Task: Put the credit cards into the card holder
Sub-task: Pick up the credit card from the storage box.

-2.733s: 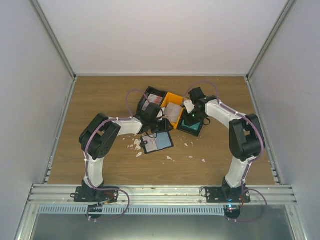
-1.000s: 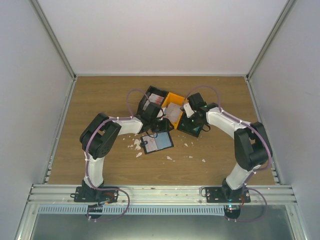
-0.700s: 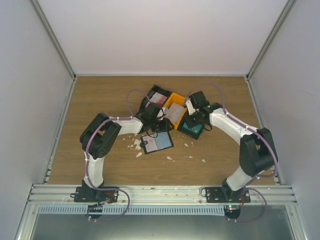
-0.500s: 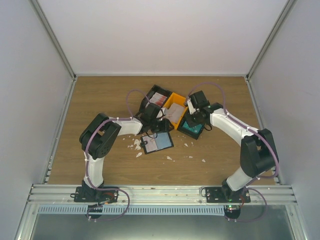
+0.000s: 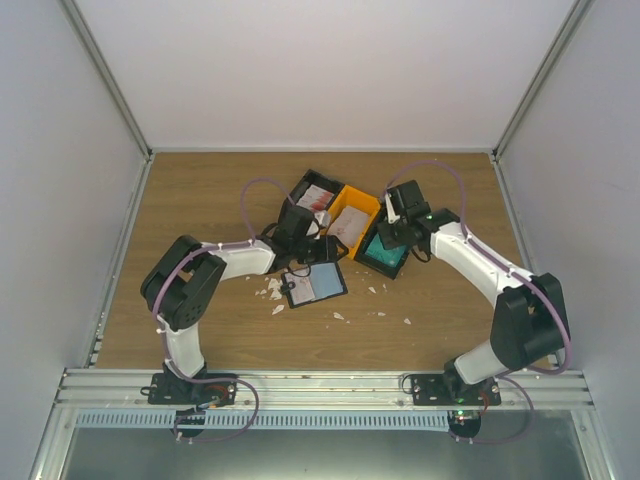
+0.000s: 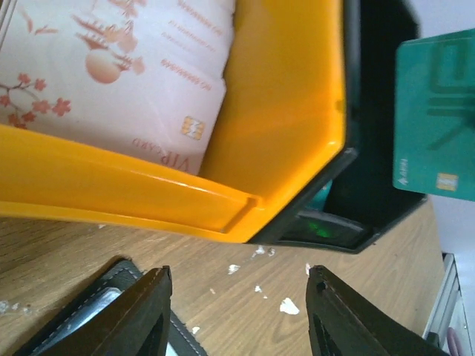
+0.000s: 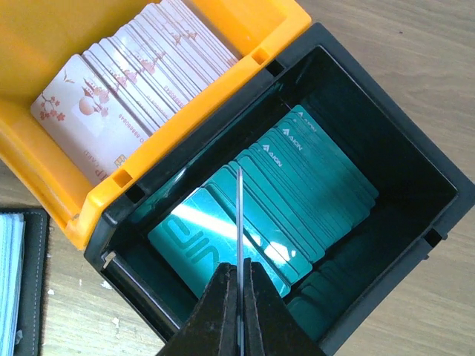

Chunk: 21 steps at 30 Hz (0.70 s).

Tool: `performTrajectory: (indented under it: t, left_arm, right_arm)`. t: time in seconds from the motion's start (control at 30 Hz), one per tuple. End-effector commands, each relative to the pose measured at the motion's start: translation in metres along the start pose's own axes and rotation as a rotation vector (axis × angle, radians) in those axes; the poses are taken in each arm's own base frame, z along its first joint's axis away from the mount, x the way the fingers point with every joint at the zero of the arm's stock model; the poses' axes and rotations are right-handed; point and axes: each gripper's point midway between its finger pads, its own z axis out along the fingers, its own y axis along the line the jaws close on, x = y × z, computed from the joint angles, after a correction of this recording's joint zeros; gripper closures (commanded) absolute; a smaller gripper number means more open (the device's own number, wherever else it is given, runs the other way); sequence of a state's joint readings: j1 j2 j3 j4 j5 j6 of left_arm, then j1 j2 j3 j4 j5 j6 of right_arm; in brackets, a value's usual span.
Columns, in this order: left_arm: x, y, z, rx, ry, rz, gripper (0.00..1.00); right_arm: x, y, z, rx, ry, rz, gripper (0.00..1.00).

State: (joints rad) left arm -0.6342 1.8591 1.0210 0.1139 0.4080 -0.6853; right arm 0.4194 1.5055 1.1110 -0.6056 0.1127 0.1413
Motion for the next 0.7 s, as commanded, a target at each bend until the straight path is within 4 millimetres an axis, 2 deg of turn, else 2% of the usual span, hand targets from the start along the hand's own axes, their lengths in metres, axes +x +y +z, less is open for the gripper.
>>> performTrajectory:
  t: [0.0,0.1,0.23,0.47,0.57,0.67]
  left_arm:
    - [-0.018,-0.036,-0.019,0.109,-0.086,0.054,0.47]
    - [-0.023,-0.053,-0.031,0.171,-0.104,0.075,0.42]
    - [-0.033,-0.077,-0.046,0.237,-0.132,0.143,0.38]
    - [-0.042,-0.107,-0.081,0.313,-0.201,0.244,0.3]
    - [-0.045,-0.111,-0.097,0.331,-0.233,0.247,0.28]
    - [-0.05,-0.107,-0.116,0.331,-0.274,0.221,0.28]
  right_arm:
    - [-0.009,-0.001,-0.003,-0.033,-0.042,0.059,1.0]
    - [-0.02,0.0,-0.017,-0.088,-0.102,0.097,0.99]
    - [-0.034,0.009,-0.042,-0.252,-0.199,0.134,0.99]
    - [-0.056,0.049,-0.095,-0.661,-0.358,0.145,0.99]
    - [-0.06,0.07,-0.112,-0.839,-0.392,0.148,1.0]
    - [-0.059,0.086,-0.126,-1.002,-0.406,0.154,1.0]
